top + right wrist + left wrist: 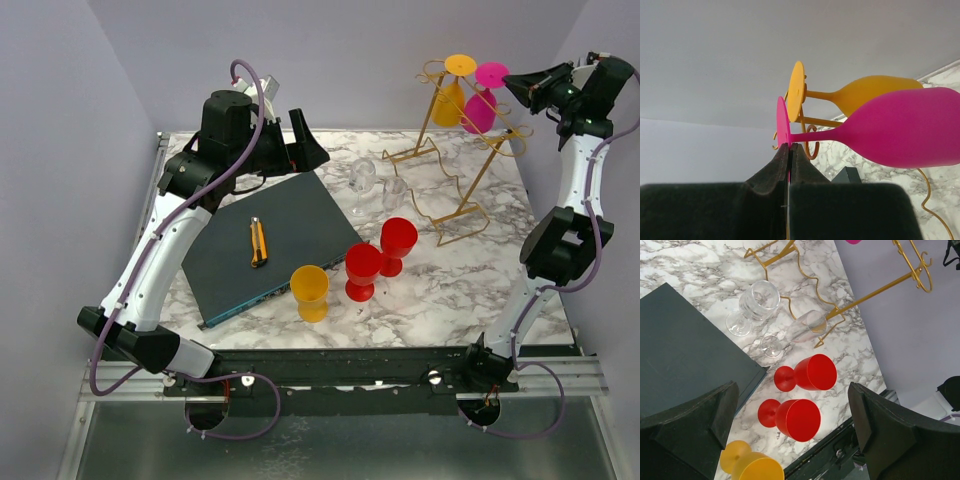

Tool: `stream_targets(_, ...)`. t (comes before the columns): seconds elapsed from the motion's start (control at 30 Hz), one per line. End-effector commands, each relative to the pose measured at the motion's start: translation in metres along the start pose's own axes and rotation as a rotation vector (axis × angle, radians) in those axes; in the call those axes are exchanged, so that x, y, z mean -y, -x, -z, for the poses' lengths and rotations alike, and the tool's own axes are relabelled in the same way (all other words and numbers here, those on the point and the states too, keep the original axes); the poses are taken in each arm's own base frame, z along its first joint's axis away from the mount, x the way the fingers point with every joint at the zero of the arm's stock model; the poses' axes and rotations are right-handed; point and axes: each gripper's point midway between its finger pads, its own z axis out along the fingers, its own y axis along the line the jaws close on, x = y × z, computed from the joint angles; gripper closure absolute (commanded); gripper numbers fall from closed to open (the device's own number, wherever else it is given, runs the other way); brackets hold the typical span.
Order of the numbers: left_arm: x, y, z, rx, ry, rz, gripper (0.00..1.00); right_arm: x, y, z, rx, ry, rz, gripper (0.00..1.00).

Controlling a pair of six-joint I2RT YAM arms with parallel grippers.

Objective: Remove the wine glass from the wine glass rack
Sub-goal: Pick up the wine glass from the wine rack.

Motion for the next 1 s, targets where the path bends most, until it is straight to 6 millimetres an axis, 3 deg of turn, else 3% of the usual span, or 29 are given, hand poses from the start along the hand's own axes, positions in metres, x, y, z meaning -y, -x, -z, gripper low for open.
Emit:
stream_targets(0.0,0.011,0.013,0.016,0.056,-0.017,-0.013,0.01,-0.024,0.017,0.008,0.07,0.036,0.042,1.0)
stream_targets(0.3,0.012,0.015,0.019,0.07,-0.014,-0.011,0.01,-0.034,0.029,0.025,0.179,-0.039,0.108,1.0)
stream_targets(0.7,0.017,0.016,0.024,0.087,-0.03,0.022,0.01,-0.065,0.045,0.096,0.43,-0.261,0.281,0.99)
stream_targets(0.87,0.022,0.019,0.033,0.123,-0.054,0.04,0.01,-0.104,0.035,0.136,0.489,-0.302,0.359,0.99)
stream_targets(0.97,0.025,0.019,0.039,0.142,-0.07,0.046,0.01,-0.137,0.016,0.16,0.483,-0.284,0.401,0.99)
